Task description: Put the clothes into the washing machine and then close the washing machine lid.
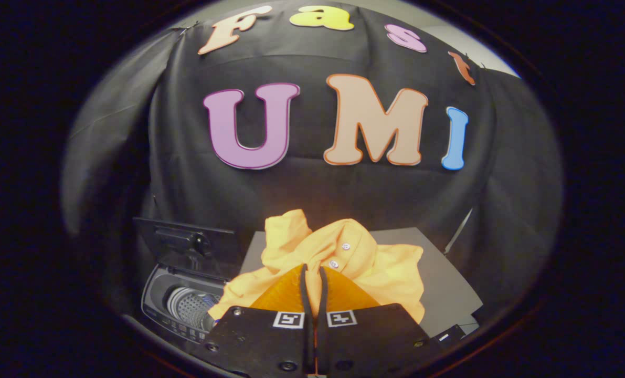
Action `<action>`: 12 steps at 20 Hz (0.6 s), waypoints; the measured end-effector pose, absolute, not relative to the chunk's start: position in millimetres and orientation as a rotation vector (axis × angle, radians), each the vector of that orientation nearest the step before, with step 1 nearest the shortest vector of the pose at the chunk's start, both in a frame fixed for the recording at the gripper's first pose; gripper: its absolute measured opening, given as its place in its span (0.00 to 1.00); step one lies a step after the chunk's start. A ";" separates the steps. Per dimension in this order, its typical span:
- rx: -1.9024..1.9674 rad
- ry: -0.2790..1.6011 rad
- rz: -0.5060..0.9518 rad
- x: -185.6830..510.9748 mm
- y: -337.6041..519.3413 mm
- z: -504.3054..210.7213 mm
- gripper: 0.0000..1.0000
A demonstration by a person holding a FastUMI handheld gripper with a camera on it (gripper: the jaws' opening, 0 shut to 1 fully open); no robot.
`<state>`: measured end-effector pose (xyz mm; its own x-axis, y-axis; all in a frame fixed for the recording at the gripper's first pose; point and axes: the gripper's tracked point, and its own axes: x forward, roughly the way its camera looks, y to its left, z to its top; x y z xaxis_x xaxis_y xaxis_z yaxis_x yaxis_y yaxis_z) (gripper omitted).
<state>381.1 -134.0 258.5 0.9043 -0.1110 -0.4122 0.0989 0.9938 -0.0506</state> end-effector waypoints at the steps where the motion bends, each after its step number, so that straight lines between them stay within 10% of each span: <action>1: -0.026 0.422 -0.091 384.9 -122.2 263.8 0.02; 12: 0.017 0.464 0.170 435.8 53.5 251.5 0.02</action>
<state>435.8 53.5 251.5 0.8806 0.1669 -0.4435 -0.1591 0.9857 0.0550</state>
